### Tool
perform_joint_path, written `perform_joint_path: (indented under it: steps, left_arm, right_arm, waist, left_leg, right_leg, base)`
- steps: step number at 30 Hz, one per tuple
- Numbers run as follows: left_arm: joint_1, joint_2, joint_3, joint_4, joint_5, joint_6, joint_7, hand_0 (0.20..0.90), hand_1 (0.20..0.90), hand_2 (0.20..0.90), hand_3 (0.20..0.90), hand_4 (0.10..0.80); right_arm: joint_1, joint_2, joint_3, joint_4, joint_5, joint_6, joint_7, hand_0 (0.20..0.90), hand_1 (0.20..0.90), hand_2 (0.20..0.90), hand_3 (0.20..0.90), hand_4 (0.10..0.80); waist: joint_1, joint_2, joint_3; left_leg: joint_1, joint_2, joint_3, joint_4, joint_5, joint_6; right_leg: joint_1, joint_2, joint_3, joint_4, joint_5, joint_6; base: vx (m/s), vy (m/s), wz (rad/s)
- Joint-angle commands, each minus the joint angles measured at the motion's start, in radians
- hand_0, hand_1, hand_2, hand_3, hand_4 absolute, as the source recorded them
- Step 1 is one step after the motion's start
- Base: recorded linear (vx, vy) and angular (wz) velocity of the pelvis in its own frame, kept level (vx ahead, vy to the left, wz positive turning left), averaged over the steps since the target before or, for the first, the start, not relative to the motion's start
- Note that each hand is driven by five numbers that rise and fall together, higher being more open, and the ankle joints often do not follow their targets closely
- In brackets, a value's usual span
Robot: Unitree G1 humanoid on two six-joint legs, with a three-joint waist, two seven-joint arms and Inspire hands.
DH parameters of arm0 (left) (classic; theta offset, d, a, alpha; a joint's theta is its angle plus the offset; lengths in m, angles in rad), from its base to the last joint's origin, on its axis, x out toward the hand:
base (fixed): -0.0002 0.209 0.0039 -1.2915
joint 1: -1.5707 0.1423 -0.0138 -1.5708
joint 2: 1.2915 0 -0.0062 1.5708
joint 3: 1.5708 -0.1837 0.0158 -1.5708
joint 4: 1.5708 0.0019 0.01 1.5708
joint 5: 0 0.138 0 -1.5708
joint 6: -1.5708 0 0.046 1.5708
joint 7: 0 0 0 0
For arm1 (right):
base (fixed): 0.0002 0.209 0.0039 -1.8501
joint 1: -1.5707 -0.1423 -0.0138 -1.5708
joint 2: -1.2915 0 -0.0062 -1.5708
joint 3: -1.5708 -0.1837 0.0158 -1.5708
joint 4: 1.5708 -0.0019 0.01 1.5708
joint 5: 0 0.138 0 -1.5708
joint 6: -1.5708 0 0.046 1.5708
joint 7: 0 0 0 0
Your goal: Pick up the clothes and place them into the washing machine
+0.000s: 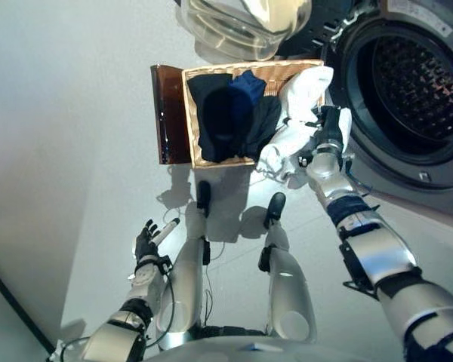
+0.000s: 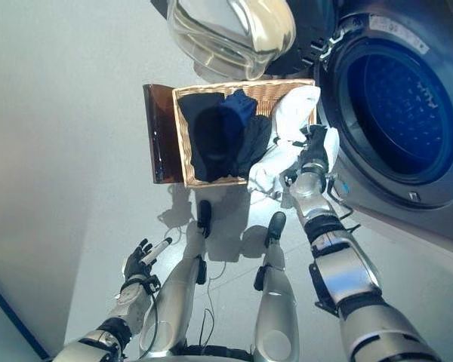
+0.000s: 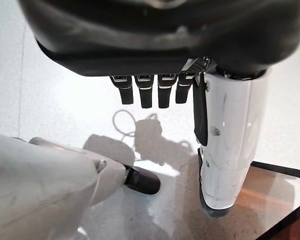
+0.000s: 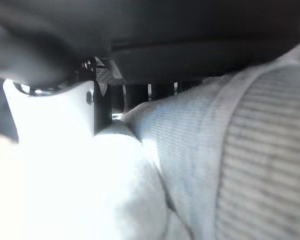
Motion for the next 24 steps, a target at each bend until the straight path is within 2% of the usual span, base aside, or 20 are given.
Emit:
perform_joint_path:
  steps: [1,6,18,24]
  left_arm:
    - [0.080,0.006,0.029,0.072,-0.017,-0.034,0.050,0.900,0.900,0.900,0.900,0.800]
    - [0.093,-0.013,0.029,0.066,-0.015,-0.042,0.055,0.900,0.900,0.900,0.900,0.800]
    - [0.119,-0.039,0.038,0.068,0.003,-0.052,0.062,0.900,0.900,0.900,0.900,0.800]
    - [0.125,-0.047,0.039,0.072,0.015,-0.053,0.070,0.900,0.900,0.900,0.900,0.800]
  right_arm:
    - [0.007,0.006,-0.043,-0.196,0.114,-0.209,-0.065,0.200,0.200,0.200,0.200,0.300]
    - [0.116,0.055,-0.096,-0.345,0.224,-0.298,-0.036,0.200,0.200,0.200,0.200,0.300]
    - [0.312,0.125,-0.162,-0.614,0.349,-0.429,0.025,0.200,0.200,0.200,0.200,0.300]
    - [0.343,0.129,-0.221,-0.672,0.348,-0.470,-0.011,0.200,0.200,0.200,0.200,0.300]
  waist:
    - [-0.040,0.009,-0.054]
    - [-0.046,0.022,-0.065]
    - [-0.068,0.033,-0.086]
    - [-0.076,0.039,-0.101]
  left_leg:
    - [-0.004,-0.006,-0.002,-0.009,-0.026,-0.072]
    - [0.005,-0.007,0.000,-0.009,-0.030,-0.071]
    - [0.038,-0.012,0.014,-0.009,-0.048,-0.070]
    - [0.048,-0.014,0.018,-0.009,-0.053,-0.069]
  right_leg:
    - [-0.031,-0.031,0.076,0.118,-0.084,0.031]
    - [-0.019,-0.035,0.080,0.108,-0.083,0.033]
    - [0.015,-0.040,0.087,0.092,-0.085,0.036]
    - [0.028,-0.042,0.088,0.085,-0.085,0.038]
  base:
    - [0.000,0.010,-0.04]
    - [0.004,0.011,-0.09]
    - [0.004,0.001,0.00]
    - [0.021,-0.003,-0.06]
